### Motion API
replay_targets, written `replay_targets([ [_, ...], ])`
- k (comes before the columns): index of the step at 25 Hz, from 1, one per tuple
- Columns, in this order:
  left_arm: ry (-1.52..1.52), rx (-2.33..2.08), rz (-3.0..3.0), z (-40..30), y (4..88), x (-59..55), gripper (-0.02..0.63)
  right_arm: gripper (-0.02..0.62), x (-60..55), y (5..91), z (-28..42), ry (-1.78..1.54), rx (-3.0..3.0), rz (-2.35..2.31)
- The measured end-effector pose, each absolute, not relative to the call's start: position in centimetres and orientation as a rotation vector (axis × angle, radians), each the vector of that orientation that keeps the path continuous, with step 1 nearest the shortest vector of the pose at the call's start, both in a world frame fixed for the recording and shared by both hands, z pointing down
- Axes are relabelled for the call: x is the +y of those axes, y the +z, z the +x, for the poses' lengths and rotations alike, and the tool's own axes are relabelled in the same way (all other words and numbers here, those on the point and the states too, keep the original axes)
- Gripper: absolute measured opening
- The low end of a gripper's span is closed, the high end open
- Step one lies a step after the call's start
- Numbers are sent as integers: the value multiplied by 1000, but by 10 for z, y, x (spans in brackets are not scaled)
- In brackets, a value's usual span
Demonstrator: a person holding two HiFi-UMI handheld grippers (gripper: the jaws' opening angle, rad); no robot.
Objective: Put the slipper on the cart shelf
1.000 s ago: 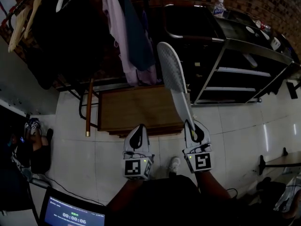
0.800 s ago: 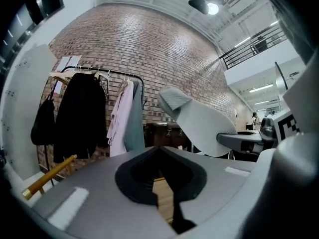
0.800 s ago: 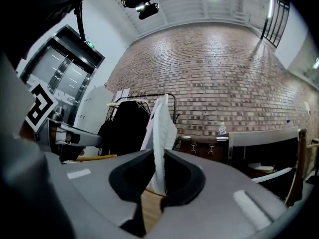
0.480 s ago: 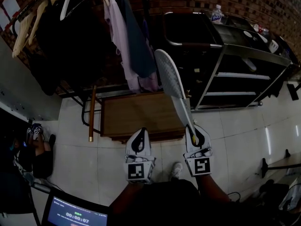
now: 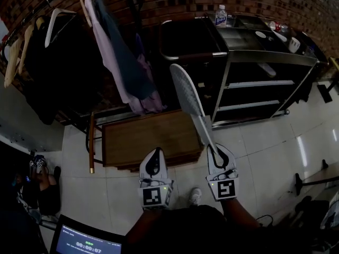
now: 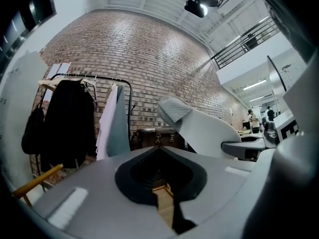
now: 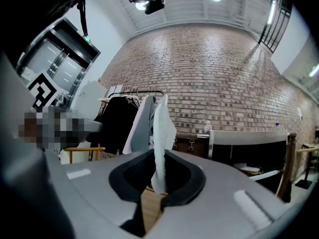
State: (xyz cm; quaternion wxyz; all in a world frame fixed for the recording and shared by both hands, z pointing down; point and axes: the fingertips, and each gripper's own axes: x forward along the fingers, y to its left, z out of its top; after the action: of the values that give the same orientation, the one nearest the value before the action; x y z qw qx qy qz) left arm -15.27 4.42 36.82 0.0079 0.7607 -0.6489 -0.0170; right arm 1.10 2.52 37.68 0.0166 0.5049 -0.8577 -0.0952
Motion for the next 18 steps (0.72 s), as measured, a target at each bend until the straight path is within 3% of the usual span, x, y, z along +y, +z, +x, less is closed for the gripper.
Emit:
replay_targets([
  [18,-119,-1788,2565,-6,359,-32,12,38,0,448,209,-41,-2231,1909],
])
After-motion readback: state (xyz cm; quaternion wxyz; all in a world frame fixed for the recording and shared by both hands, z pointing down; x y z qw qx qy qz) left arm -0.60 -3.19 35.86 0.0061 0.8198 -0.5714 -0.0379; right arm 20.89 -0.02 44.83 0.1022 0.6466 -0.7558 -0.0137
